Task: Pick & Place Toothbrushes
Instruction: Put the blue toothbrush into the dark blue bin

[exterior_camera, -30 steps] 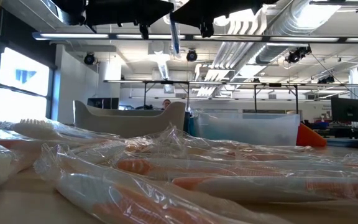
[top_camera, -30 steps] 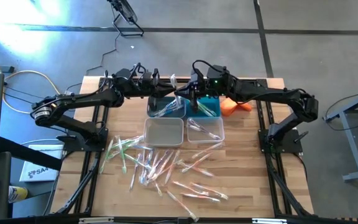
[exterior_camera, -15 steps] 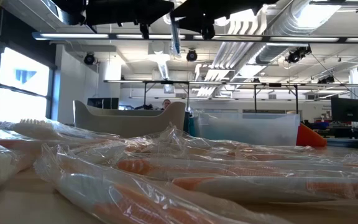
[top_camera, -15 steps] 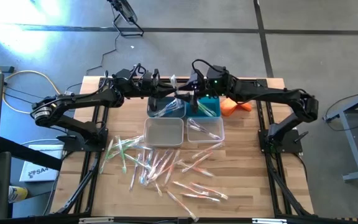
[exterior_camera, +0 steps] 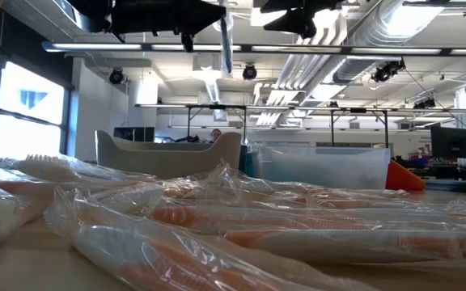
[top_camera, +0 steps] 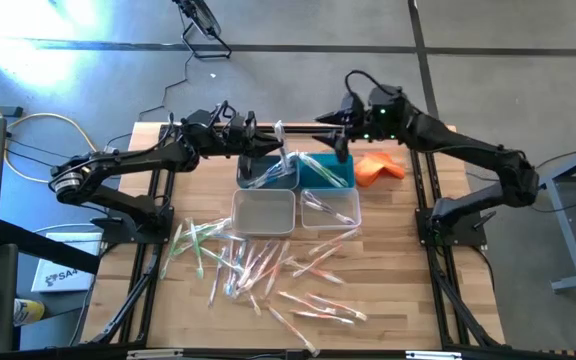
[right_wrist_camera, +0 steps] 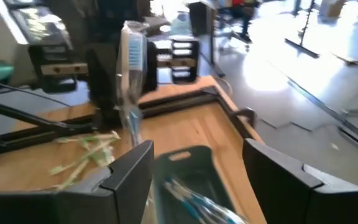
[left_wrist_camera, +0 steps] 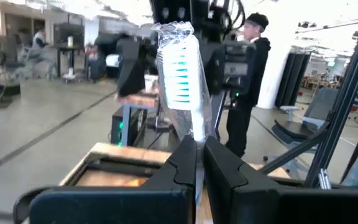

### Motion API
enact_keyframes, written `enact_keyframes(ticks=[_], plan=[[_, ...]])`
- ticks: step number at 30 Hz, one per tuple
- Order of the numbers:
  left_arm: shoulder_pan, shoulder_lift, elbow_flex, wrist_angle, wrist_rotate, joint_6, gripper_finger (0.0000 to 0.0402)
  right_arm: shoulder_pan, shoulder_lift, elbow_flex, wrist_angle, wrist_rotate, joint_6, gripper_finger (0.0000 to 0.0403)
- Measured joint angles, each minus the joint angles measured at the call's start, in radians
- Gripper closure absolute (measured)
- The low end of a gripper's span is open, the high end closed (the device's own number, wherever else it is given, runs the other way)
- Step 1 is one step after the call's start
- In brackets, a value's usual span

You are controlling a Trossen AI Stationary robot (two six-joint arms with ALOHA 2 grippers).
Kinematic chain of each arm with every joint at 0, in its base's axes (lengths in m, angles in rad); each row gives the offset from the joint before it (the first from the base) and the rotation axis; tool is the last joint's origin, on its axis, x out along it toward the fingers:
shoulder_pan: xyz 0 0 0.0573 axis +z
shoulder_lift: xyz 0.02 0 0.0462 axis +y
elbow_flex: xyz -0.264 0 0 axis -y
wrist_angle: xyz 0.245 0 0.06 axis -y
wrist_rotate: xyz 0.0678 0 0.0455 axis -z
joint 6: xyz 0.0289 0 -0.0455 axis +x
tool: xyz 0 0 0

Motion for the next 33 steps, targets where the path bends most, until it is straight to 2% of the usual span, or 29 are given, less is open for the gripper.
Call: enact_keyframes(ticks=[4, 8, 14, 18, 24, 33], plan=[[0.042, -0.009, 0.029, -0.150, -0.006, -0.013, 0.0396, -0.026, -0.041, 0.000, -0.072, 0.068, 0.000, 0.0164], [0.073, -0.009, 0.099, -0.368, -0.009, 0.050, 0.0396, -0.031, -0.048, 0.000, -0.106, 0.090, 0.000, 0.0170], [0.078, -0.008, 0.229, -0.749, -0.165, 0.209, 0.0396, -0.033, -0.040, 0.000, -0.114, 0.107, 0.000, 0.0171], [0.077, -0.009, 0.283, -0.915, -0.275, 0.292, 0.0396, -0.033, -0.038, 0.000, -0.116, 0.116, 0.000, 0.0172], [0.078, -0.002, 0.278, -0.963, -0.347, 0.335, 0.0396, -0.033, -0.038, 0.000, -0.116, 0.140, 0.007, 0.0172], [0.077, 0.113, 0.269, -0.949, -0.318, 0.323, 0.0396, -0.033, -0.038, 0.000, -0.137, 0.160, 0.012, 0.0172]])
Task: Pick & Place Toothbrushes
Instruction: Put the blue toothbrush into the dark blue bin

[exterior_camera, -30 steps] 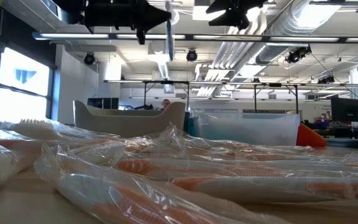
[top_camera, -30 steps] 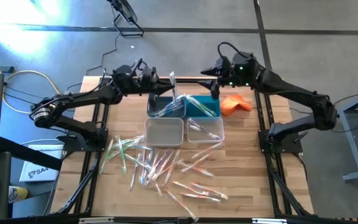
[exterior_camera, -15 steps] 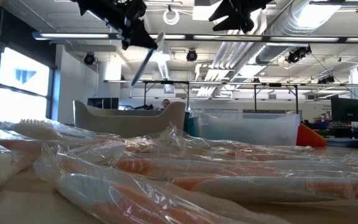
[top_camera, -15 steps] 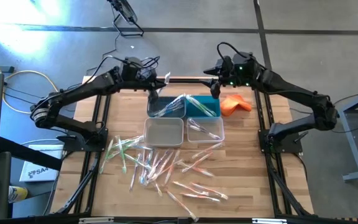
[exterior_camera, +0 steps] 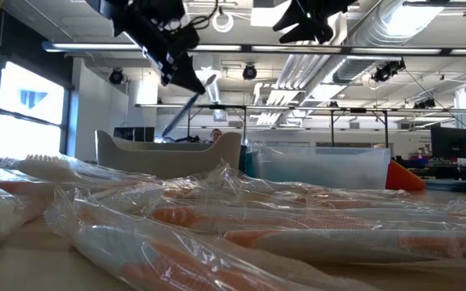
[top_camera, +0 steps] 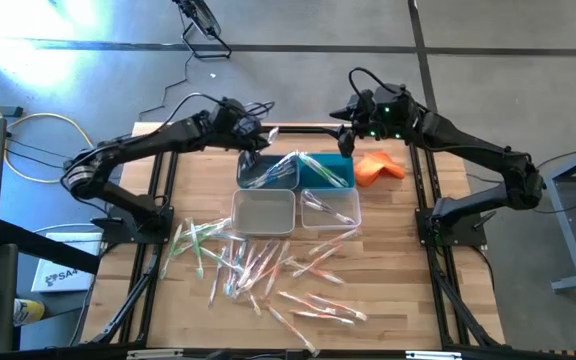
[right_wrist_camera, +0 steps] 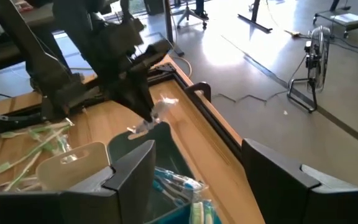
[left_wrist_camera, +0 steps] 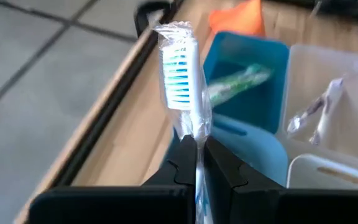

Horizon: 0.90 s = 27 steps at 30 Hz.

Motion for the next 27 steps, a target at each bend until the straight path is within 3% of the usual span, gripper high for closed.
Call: enact_keyframes(ticks=[4, 18, 27], plan=[[0.000, 0.061, 0.000, 0.004, 0.013, 0.000, 0.0396, 0.000, 0.000, 0.000, -0.018, 0.000, 0.000, 0.0172], [-0.003, 0.212, 0.000, -0.003, 0.234, 0.034, 0.0396, 0.000, 0.000, 0.000, -0.030, 0.060, 0.000, 0.0172], [-0.003, 0.257, 0.000, -0.006, 0.236, 0.037, 0.0396, 0.000, 0.000, 0.000, -0.032, 0.060, 0.000, 0.0172]])
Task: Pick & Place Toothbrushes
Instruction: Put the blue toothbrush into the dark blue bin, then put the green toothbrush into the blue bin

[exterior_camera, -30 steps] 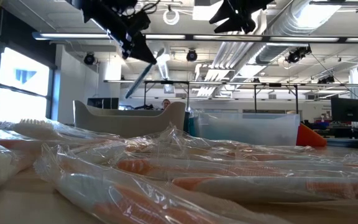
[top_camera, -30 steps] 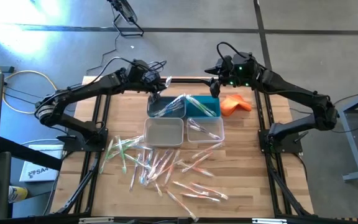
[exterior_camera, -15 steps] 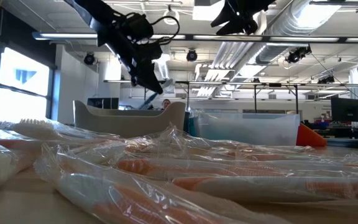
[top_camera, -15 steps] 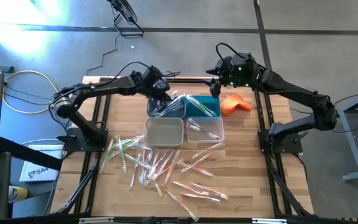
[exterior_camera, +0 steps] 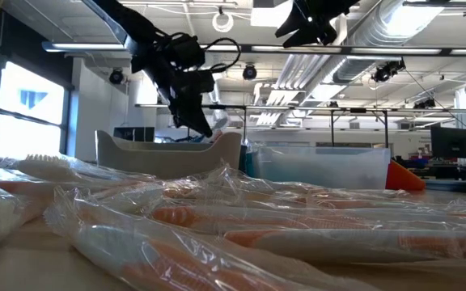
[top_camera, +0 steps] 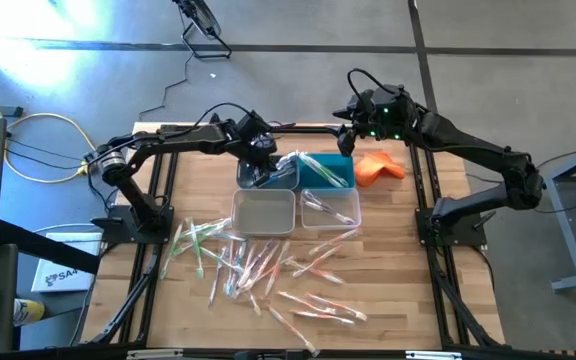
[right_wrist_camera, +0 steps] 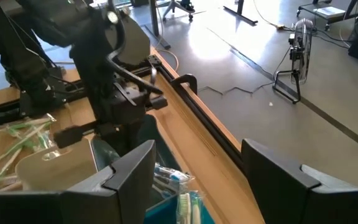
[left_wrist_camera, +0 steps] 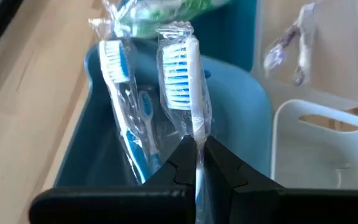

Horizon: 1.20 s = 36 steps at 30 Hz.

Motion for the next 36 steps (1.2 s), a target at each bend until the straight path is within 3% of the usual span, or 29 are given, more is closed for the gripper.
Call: enact_keyframes(ticks=[8, 18, 23, 30, 36], plan=[[0.000, 0.046, 0.000, 0.004, -0.002, -0.018, 0.0393, 0.000, 0.000, 0.000, -0.002, 0.000, 0.000, 0.0172], [0.001, 0.046, 0.000, 0.028, -0.009, -0.038, 0.0294, 0.000, 0.000, 0.000, -0.003, 0.000, 0.000, 0.0172], [0.003, 0.046, 0.026, 0.012, -0.010, -0.103, 0.0269, 0.000, 0.000, 0.000, -0.004, 0.000, -0.002, 0.0172], [0.003, 0.045, 0.171, -0.036, -0.012, -0.109, 0.0278, 0.000, 0.000, 0.000, -0.005, 0.000, -0.004, 0.0172], [0.004, 0.041, 0.279, -0.083, -0.011, -0.047, 0.0316, 0.000, 0.000, 0.000, -0.054, 0.029, -0.014, 0.0172]])
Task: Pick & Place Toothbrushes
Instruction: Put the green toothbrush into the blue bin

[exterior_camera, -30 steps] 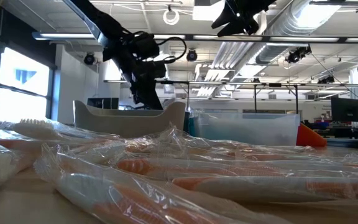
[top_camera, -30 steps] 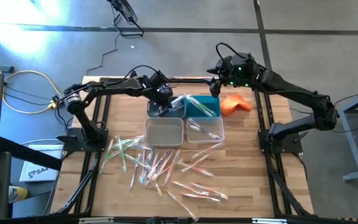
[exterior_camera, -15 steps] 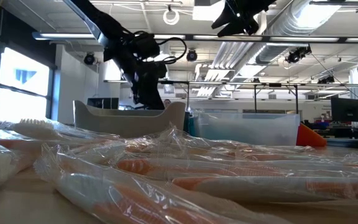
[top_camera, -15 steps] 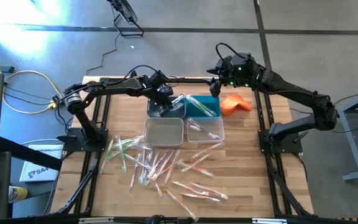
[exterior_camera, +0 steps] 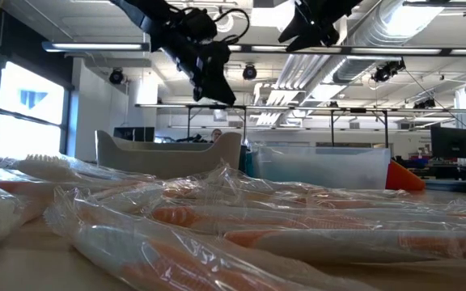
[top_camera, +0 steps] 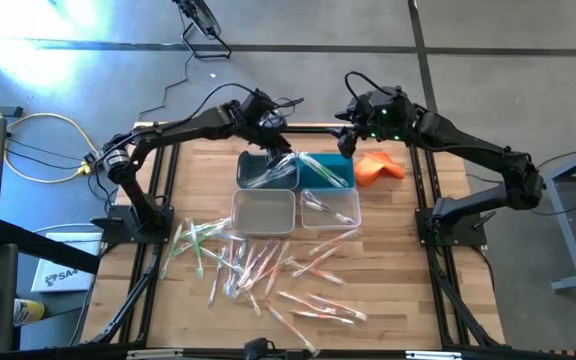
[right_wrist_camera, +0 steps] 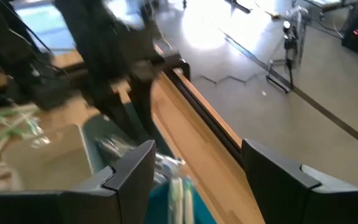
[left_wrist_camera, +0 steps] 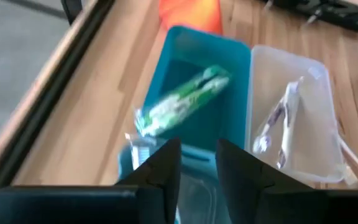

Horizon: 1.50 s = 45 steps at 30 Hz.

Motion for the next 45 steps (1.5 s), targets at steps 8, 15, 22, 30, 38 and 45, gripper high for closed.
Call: enact_keyframes(ticks=[8, 15, 22, 30, 38, 45], plan=[[0.013, -0.016, 0.008, -0.027, 0.018, 0.011, 0.0397, 0.000, 0.000, 0.000, -0.054, 0.010, -0.017, 0.0172], [0.013, -0.016, 0.009, -0.023, 0.041, 0.010, 0.0398, -0.001, 0.000, 0.000, -0.053, 0.011, -0.017, 0.0172], [0.012, -0.016, 0.009, -0.008, 0.042, -0.012, 0.0401, 0.000, 0.000, 0.000, -0.053, 0.012, -0.017, 0.0172], [0.013, -0.063, 0.009, -0.060, 0.042, -0.017, 0.0401, -0.001, 0.000, 0.000, -0.053, 0.012, -0.017, 0.0172], [0.033, -0.157, 0.009, -0.159, 0.014, 0.054, 0.0401, -0.001, 0.000, 0.000, -0.051, 0.015, -0.017, 0.0172], [0.031, -0.206, 0.009, -0.183, 0.007, 0.066, 0.0401, -0.001, 0.000, 0.000, -0.049, 0.015, -0.017, 0.0172]])
